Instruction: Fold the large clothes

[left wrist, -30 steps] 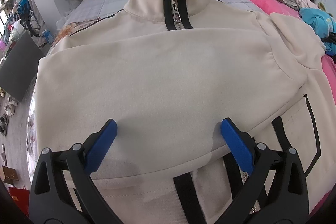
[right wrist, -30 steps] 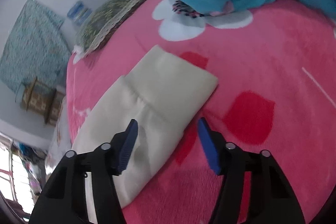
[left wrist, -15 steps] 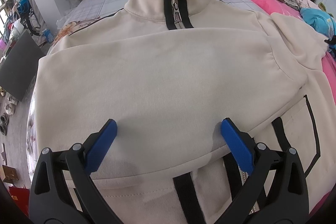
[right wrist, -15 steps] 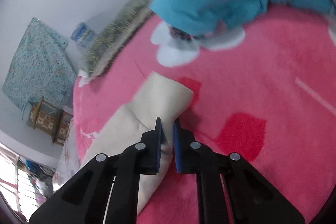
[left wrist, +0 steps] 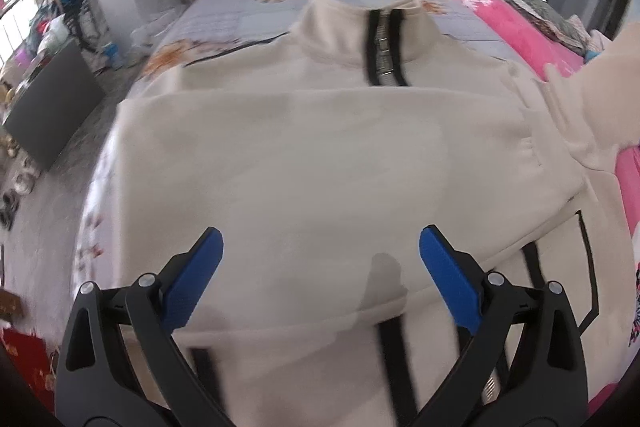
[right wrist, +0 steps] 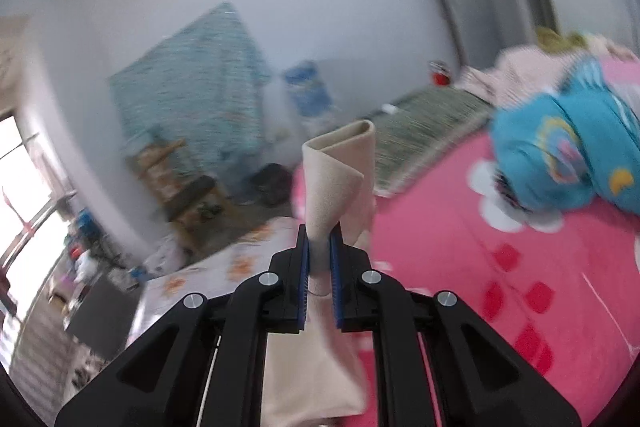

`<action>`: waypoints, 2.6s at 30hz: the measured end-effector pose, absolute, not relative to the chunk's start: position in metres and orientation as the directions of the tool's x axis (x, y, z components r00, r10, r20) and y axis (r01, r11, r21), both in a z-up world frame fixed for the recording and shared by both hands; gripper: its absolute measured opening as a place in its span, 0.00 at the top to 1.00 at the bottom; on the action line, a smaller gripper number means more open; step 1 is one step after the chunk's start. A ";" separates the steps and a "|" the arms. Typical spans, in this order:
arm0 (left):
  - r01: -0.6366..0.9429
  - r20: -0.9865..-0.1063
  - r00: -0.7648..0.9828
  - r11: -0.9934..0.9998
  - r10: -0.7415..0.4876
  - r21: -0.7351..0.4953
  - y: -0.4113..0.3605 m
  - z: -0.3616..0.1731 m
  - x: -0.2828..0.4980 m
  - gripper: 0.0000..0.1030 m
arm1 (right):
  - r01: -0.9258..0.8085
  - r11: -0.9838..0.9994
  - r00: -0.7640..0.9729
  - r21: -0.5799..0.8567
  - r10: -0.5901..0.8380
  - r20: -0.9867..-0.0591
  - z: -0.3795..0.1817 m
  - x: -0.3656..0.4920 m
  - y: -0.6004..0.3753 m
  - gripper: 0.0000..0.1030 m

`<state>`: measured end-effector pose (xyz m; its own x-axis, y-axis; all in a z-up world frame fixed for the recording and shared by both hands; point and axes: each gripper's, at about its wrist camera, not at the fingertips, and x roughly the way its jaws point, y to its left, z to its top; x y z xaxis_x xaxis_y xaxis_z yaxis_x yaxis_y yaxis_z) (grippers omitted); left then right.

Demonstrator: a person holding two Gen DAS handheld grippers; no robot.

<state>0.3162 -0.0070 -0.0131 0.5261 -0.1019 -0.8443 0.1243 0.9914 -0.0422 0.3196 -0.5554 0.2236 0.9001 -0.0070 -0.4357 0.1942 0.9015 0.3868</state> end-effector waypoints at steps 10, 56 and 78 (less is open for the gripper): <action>0.053 -0.858 0.503 0.995 -0.104 -0.090 0.047 -0.021 0.292 0.64 | -0.034 0.944 0.891 0.329 0.178 -0.418 0.243 0.331 -0.395 0.90; 0.112 -0.818 0.562 0.991 -0.125 -0.074 0.066 -0.004 0.295 0.63 | -0.014 0.995 0.492 0.095 0.090 -0.866 0.014 0.342 -0.388 0.94; -0.065 -0.784 0.621 0.996 -0.001 -0.052 0.110 -0.018 0.004 0.23 | 0.098 0.966 0.569 0.240 0.143 -0.810 0.015 0.061 -0.389 0.37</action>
